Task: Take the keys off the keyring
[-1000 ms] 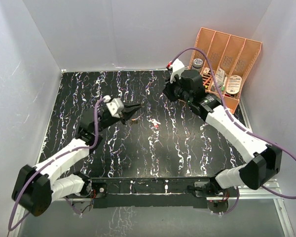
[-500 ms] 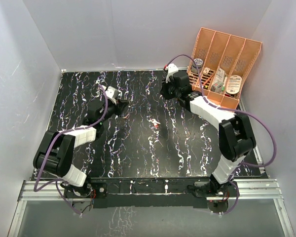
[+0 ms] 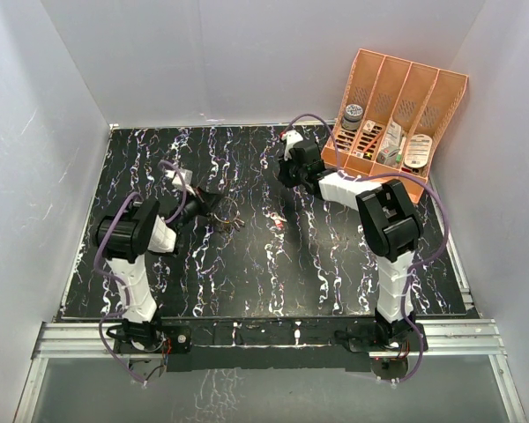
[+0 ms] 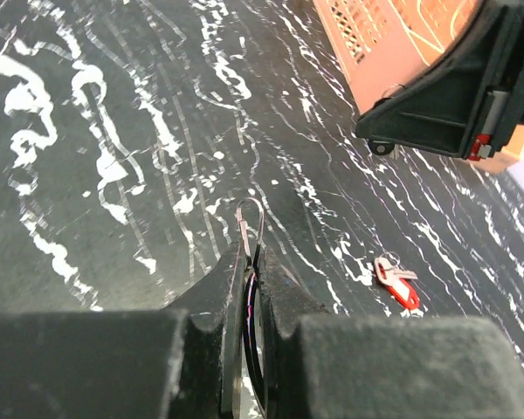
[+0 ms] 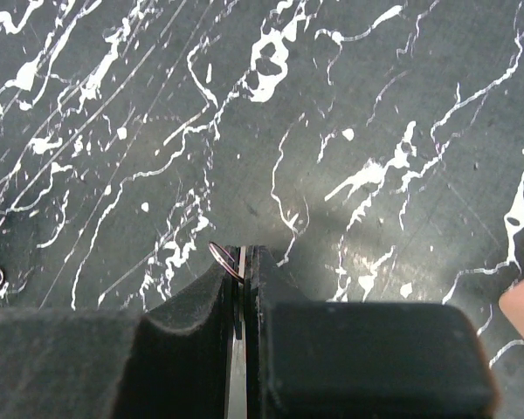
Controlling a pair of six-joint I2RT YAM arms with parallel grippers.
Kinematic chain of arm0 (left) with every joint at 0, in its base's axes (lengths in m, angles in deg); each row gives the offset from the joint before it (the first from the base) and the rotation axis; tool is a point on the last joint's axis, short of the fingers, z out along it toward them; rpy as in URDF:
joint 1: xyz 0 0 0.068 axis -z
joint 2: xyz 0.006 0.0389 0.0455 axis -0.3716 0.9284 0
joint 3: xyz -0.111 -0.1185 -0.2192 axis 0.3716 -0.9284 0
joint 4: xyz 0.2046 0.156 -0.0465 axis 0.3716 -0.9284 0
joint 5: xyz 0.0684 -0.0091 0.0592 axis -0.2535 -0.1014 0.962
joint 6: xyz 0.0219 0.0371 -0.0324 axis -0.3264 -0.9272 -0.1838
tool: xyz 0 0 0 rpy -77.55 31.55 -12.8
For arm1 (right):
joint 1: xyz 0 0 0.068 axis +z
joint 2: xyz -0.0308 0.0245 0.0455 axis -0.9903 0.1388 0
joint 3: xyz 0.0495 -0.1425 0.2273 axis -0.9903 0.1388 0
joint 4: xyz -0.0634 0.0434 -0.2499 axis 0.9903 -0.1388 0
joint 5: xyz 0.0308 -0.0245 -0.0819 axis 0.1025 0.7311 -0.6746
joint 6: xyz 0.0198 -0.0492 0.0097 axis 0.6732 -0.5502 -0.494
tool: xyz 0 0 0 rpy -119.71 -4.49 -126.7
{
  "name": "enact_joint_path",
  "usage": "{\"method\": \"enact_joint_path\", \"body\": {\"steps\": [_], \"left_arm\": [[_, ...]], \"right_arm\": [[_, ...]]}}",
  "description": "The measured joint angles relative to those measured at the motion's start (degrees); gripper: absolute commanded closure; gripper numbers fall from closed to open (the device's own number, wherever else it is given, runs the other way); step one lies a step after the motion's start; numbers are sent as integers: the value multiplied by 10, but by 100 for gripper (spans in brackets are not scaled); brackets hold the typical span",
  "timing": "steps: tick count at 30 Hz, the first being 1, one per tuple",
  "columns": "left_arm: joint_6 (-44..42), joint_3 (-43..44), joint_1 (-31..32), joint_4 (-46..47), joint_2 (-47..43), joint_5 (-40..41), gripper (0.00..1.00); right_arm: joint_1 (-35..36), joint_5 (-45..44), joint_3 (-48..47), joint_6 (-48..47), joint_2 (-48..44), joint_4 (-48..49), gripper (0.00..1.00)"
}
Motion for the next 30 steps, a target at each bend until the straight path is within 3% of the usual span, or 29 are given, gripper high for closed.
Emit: {"method": "enact_joint_path", "body": {"steps": [5,8,11,18,27,28,29,30], "left_arm": [[90,4,-30,76,83,-19,100],[104,13,-30,88,93,-30,100],[98,25,-30,87,91,-35,93],[40,38,-30,5,77,-9,86],[-3,67,-30,-91,74,30,65],[-6,74,-30,-100,74,32,18],[-9,80,-30,-108,73,36,3],[-13,83,-30,-109,72,36,2]], "right_arm": [[-1,3,-26,-2,33,27,100],[-1,8,-32,-1,43,34,100],[-1,14,-43,1,54,39,96],[-1,19,-81,7,85,42,71],[-1,19,-114,6,125,37,56],[-1,19,-114,5,128,37,53],[-2,19,-114,5,129,36,51],[-2,19,-114,6,129,35,49]]}}
